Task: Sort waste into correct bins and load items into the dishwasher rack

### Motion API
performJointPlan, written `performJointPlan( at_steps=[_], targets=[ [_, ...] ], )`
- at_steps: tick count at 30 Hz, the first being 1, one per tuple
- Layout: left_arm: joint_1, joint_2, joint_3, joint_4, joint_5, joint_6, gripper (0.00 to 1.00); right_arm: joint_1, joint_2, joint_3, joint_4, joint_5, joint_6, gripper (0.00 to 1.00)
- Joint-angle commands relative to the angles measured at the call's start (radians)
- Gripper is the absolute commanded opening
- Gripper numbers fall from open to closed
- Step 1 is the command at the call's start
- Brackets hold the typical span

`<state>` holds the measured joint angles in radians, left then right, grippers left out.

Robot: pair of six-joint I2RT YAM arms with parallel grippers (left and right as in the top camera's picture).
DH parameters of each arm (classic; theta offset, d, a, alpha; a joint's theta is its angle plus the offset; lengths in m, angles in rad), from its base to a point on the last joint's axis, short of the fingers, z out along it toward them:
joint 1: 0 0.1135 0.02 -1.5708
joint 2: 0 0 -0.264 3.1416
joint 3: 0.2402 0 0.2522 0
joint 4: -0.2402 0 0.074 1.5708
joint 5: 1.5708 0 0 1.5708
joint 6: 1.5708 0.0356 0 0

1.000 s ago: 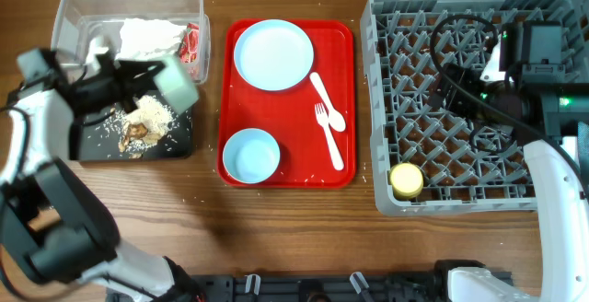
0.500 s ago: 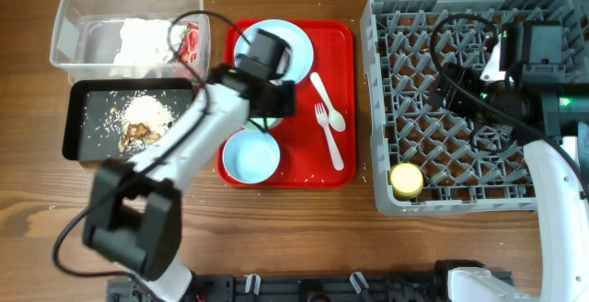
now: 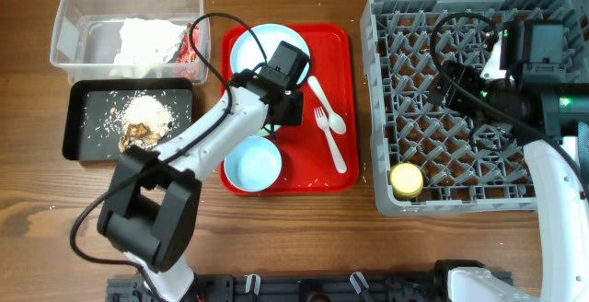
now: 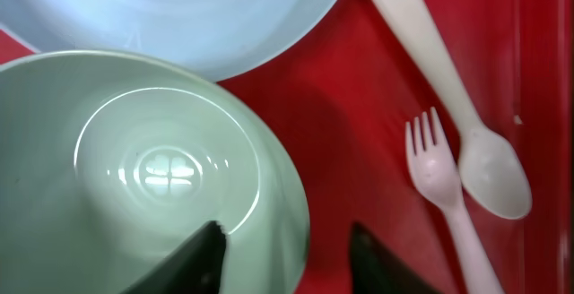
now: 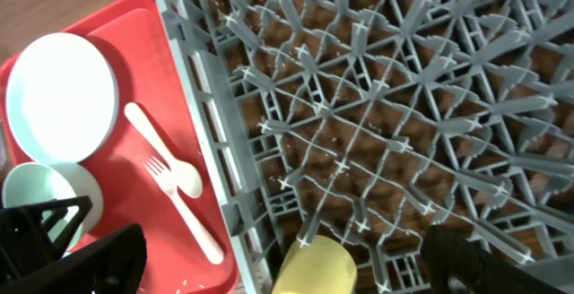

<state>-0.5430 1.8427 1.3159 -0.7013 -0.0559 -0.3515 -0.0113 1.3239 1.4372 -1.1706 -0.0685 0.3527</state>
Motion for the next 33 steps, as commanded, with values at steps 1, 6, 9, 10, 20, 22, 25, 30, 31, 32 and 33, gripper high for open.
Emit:
performJointPlan(
  at_steps=[1, 6, 9, 10, 20, 22, 25, 30, 31, 32, 33],
  targets=[
    [0.003, -0.131, 0.021, -0.021, -0.016, 0.007, 0.54, 0.012, 0.01, 0.021, 0.038, -0.097, -0.011, 0.99],
    [0.015, -0.283, 0.022, -0.021, -0.017, 0.006, 0.61, 0.132, 0.059, 0.021, 0.141, -0.138, 0.03, 1.0],
    [0.062, -0.357, 0.022, -0.023, -0.017, 0.006, 0.67, 0.25, 0.132, 0.021, 0.224, -0.144, 0.081, 1.0],
    [0.08, -0.366, 0.022, -0.029, -0.017, 0.006, 0.67, 0.289, 0.16, 0.021, 0.248, -0.144, 0.097, 0.99],
    [0.381, -0.369, 0.021, -0.179, 0.018, -0.057, 0.74, 0.539, 0.456, 0.021, 0.484, -0.196, 0.148, 0.91],
    [0.422, -0.367, 0.021, -0.18, 0.018, -0.058, 0.75, 0.561, 0.494, 0.021, 0.507, -0.196, 0.147, 0.85],
    [0.476, -0.363, 0.021, -0.179, 0.018, -0.057, 0.77, 0.581, 0.559, 0.021, 0.535, -0.179, 0.146, 0.72],
    [0.525, -0.339, 0.021, -0.179, 0.018, -0.057, 0.78, 0.586, 0.671, 0.021, 0.579, -0.135, 0.144, 0.56],
    [0.529, -0.328, 0.021, -0.179, 0.018, -0.057, 0.78, 0.588, 0.69, 0.021, 0.584, -0.136, 0.145, 0.53],
    [0.531, -0.32, 0.021, -0.179, 0.018, -0.057, 0.79, 0.589, 0.709, 0.021, 0.592, -0.137, 0.146, 0.5],
    [0.53, -0.311, 0.021, -0.179, 0.018, -0.057, 0.79, 0.589, 0.72, 0.021, 0.596, -0.137, 0.146, 0.49]
  ],
)
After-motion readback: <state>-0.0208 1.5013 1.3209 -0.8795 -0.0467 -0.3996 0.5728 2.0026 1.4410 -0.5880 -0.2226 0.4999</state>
